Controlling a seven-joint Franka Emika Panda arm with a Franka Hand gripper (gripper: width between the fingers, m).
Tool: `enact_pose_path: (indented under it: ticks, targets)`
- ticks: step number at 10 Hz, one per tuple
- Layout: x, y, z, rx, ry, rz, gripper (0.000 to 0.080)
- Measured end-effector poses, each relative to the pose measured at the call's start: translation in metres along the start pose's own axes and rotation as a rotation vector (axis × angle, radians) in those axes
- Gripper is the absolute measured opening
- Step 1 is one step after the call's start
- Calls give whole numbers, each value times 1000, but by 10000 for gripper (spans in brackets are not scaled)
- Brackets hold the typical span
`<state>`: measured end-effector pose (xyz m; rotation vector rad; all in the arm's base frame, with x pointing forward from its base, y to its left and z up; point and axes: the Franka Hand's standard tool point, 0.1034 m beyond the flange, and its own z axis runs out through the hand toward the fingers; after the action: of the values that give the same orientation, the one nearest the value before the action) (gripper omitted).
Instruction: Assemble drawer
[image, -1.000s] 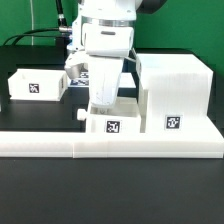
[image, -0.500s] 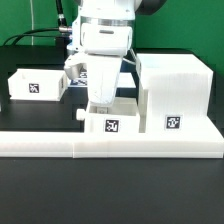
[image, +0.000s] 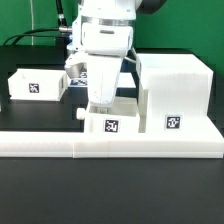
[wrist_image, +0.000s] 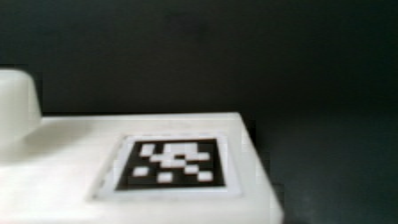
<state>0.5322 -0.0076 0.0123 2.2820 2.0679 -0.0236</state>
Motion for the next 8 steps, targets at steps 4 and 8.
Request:
enact_pose_path:
  ticks: [4, 8]
  targets:
    - [-1, 1, -3, 15, -4, -6, 42]
    - [0, -1, -1, 20, -4, -8, 42]
